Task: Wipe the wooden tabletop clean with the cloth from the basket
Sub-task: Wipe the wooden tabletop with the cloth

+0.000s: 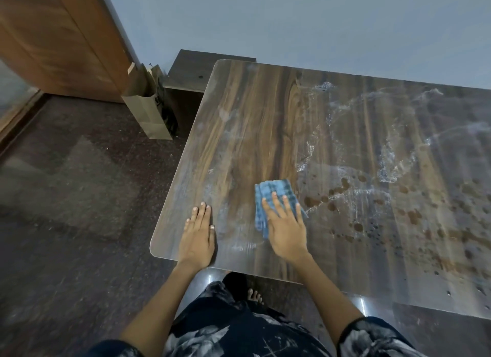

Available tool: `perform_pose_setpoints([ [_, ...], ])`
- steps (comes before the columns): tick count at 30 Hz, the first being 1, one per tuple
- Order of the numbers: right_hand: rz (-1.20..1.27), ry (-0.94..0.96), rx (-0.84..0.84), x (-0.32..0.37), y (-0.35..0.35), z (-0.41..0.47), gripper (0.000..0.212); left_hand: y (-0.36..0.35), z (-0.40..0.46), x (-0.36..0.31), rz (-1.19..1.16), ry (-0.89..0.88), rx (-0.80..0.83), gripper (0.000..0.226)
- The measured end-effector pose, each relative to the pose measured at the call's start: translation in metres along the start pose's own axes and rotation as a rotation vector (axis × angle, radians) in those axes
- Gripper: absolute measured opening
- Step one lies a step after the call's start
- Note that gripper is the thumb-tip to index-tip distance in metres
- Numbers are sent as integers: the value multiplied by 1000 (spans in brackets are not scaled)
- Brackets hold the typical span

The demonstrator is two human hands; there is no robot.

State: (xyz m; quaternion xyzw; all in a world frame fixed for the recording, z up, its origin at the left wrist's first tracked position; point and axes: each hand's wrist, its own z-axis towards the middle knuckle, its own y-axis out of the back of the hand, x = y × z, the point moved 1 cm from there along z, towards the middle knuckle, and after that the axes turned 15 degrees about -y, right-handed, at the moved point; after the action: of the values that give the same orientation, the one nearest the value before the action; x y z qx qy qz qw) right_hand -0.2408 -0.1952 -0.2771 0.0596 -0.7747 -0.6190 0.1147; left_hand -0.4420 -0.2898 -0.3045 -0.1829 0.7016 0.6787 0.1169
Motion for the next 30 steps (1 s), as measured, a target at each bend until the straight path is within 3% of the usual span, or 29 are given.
perform_pose_setpoints([
  [8,-24,-91,116,50,-1,45,52,10,-6,-1,-53,-19,38,51],
  [14,-87,281,79,88,-18,-8,50,22,0,19,-132,-4,19,54],
  [17,-111,339,142,67,-26,-50,52,23,-1,24,-141,-22,33,53],
  [19,-98,296,91,38,-29,-67,55,22,-3,25,-131,-43,28,52],
  [22,-78,39,84,-2,-23,-58,57,20,-5,25,-104,-49,33,52],
  [26,-7,-191,127,12,-5,-4,51,21,-7,24,-87,-59,46,52],
  [28,-13,-196,142,47,-3,14,53,20,-9,24,-93,-65,48,52],
  [30,-39,-68,145,82,-5,9,56,19,-12,23,-110,-71,47,52],
])
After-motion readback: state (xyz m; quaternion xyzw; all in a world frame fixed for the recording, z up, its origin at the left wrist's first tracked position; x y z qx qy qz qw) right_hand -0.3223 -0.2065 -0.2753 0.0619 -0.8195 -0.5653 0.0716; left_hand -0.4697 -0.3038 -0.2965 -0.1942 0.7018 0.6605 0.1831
